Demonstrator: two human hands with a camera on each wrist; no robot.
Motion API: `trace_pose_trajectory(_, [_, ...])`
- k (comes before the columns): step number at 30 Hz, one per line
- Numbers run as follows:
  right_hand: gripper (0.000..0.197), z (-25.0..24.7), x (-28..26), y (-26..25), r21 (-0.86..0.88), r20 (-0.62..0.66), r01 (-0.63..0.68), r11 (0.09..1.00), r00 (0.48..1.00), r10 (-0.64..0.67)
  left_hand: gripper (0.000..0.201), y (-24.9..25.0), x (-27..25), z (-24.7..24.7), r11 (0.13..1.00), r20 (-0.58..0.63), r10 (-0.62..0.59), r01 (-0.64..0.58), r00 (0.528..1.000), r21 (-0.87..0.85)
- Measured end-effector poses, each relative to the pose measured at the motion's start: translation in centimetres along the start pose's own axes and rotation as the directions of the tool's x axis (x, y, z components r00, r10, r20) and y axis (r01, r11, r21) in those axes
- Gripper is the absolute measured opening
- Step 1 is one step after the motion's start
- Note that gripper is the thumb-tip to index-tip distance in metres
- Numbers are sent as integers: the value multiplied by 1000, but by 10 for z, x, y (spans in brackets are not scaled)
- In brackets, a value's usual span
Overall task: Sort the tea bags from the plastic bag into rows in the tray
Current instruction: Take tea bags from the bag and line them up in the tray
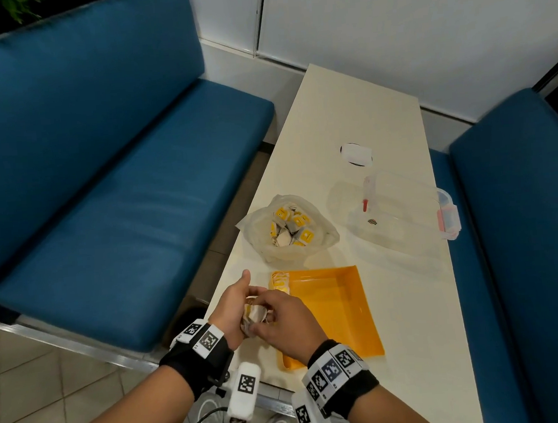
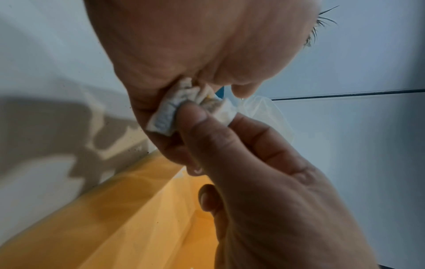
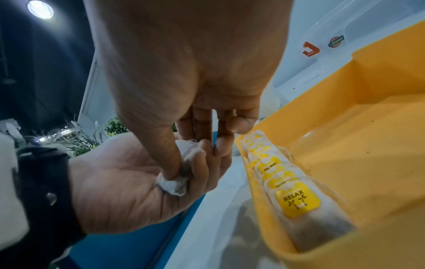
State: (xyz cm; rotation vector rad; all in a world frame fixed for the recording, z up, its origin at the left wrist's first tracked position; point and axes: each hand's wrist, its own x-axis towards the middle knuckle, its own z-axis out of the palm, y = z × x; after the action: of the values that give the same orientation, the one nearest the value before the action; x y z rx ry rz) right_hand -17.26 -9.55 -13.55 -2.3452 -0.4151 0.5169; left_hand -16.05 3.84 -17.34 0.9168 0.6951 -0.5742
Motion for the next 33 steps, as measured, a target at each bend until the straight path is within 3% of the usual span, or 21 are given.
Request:
trace_pose_trajectory(5, [46, -7, 3, 6, -12, -46, -31, 999, 998, 30, 44, -3, -3, -6, 997, 80, -50, 46, 996, 58])
trace_pose_trajectory(13, [40, -17, 5, 12, 93, -80, -24, 995, 996, 32, 25, -5, -5, -14, 999, 163, 0, -7, 987, 48])
trace_pose_trajectory(17, [38, -18, 8, 17, 25, -70, -22, 999, 997, 24, 23, -3, -6, -13, 979, 147, 81, -106, 986, 172])
trace_pose_trajectory(22, [52, -20, 10, 21, 30, -76, -35, 999, 996, 37, 24, 0, -4, -12, 978, 166, 61, -91, 984, 185])
trace_pose_trajectory(27, [40, -25, 13, 26, 194, -132, -44, 980, 989, 71, 26, 3, -3, -15, 987, 204, 60, -89, 977, 134])
trace_pose_trajectory(30, [30, -27, 16, 30, 263, -136, -84, 961, 983, 123, 36, 5, -5, -14, 960, 266, 89, -154, 960, 234])
trace_pose_trajectory(33, [24, -29, 17, 30, 317, -90, -98, 943, 987, 133, 12, 5, -3, -11, 930, 242, 130, -203, 961, 306])
